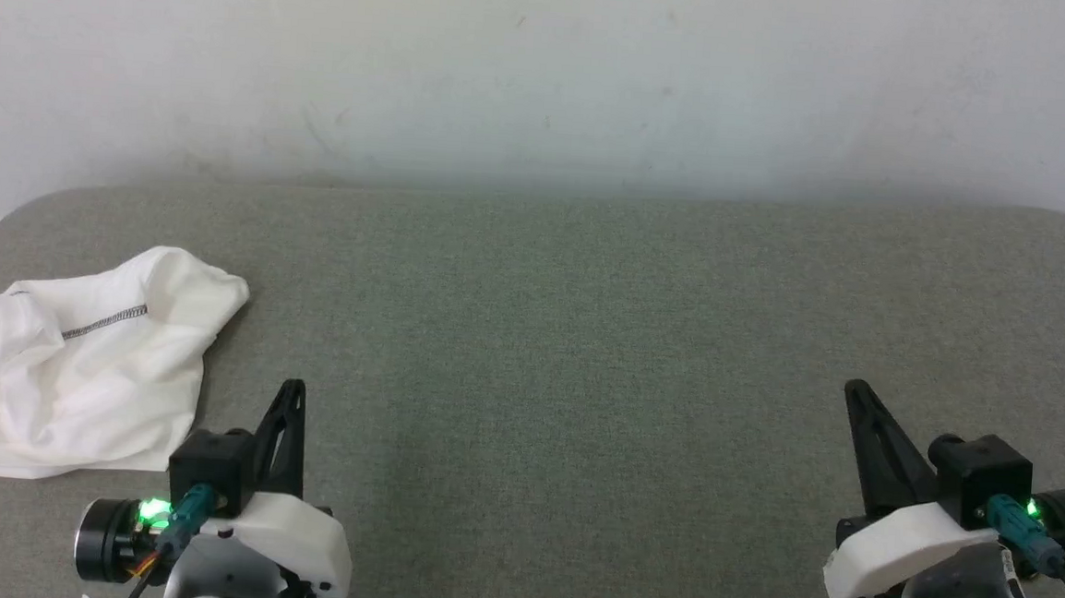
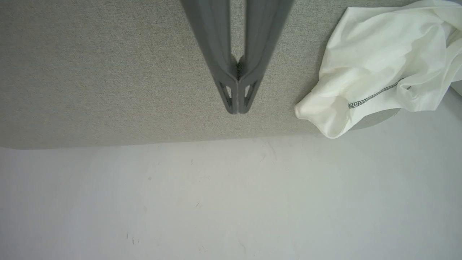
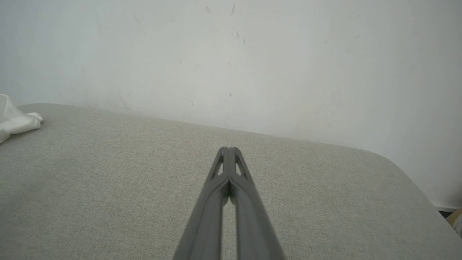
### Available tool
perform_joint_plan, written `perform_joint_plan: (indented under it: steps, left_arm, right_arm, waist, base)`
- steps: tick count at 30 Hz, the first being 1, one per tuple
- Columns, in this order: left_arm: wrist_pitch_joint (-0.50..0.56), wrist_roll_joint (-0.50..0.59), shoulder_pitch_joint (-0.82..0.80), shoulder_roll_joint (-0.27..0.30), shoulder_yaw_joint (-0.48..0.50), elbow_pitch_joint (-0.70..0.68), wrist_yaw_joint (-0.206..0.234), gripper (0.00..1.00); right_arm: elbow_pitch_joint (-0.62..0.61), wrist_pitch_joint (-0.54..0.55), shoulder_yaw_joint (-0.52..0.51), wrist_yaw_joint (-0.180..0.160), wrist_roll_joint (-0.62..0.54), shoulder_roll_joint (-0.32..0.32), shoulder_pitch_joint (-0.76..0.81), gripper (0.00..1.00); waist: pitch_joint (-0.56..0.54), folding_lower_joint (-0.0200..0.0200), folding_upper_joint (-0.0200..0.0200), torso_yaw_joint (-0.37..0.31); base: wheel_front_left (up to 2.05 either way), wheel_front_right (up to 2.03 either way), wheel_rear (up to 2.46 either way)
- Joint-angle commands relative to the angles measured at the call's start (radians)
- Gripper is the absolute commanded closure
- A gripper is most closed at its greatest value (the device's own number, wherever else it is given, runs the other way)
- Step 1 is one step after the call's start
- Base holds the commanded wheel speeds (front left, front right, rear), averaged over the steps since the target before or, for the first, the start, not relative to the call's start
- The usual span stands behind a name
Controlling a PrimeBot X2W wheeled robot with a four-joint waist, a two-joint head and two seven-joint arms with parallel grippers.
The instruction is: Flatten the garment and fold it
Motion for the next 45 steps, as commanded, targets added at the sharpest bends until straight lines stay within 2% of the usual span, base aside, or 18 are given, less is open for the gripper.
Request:
perform_joint_plan:
  steps: [1,4,5,29,45]
  left_arm:
    - [0.0,0.007,-0.01,-0.002,0.004,-0.005,-0.008,1.0]
    - [0.0,0.007,-0.01,-0.002,0.004,-0.005,-0.008,1.0]
    - [0.0,0.0,0.0,0.0,0.0,0.0,0.0,0.0]
    - [-0.041,-0.015,0.009,0.0,-0.012,0.006,0.012,0.0]
    - [-0.074,-0.025,0.022,-0.001,-0.012,0.006,0.021,0.0]
  right_arm:
    - [-0.006,0.0,0.0,-0.002,-0.005,0.004,0.008,1.0]
    - [-0.006,0.0,0.0,-0.002,-0.005,0.004,0.008,1.0]
    - [0.001,0.0,0.0,0.0,0.0,0.0,0.0,0.0]
    - [0.006,-0.041,-0.001,0.0,0.013,0.0,0.001,0.0]
    - [0.009,-0.074,0.018,-0.001,0.008,0.001,0.008,0.0]
  waist:
    - [0.0,0.0,-0.0001,0.0]
    - [0.0,0.0,-0.0001,0.0]
    - [0.0,0.0,-0.0001,0.0]
    - [0.003,0.0,-0.0001,0.005]
    - [-0.001,0.0,-0.0001,0.053]
  base:
    - [0.0,0.0,0.0]
    - [0.0,0.0,0.0]
    - [0.0,0.0,0.0]
    - [0.0,0.0,0.0]
    - [0.0,0.0,0.0]
